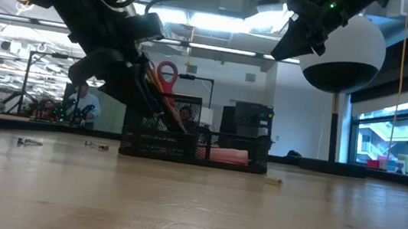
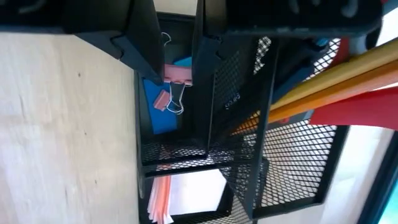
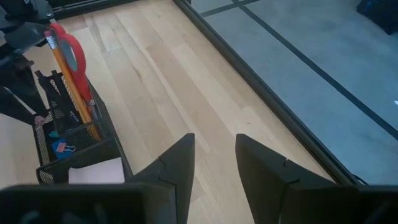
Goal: Pick and place office supplies into organizer
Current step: Put the pink binder clip into the black desk organizer, then put the light green binder clip into the black desk organizer
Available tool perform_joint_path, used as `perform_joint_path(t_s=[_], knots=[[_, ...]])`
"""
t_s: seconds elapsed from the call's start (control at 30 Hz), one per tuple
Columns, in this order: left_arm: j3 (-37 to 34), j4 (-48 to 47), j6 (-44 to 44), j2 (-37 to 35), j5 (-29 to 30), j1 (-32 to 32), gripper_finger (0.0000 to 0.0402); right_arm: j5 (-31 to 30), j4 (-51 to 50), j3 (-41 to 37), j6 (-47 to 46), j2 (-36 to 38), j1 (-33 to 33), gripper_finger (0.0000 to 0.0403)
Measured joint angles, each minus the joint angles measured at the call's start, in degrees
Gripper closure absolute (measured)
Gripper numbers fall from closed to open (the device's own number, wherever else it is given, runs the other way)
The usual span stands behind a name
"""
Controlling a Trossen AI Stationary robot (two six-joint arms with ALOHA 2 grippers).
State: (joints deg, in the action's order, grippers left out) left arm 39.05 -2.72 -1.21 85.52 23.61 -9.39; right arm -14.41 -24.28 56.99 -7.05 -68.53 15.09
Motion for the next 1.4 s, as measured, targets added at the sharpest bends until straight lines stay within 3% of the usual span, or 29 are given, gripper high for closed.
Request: perform_joint_path(t_s=[1.17,1.4], knots=[[1.1,2.1,0.5,-1.8,-0.8,0.0,0.0309,0.2,0.0,0.0,0.0,0.0,0.0,0.0281],[4.2,-0.8,0.4,-8.2,-5.3,-1.2,0.0307,10.2,1.0,0.0,-0.3,0.0,-0.2,0.0281]])
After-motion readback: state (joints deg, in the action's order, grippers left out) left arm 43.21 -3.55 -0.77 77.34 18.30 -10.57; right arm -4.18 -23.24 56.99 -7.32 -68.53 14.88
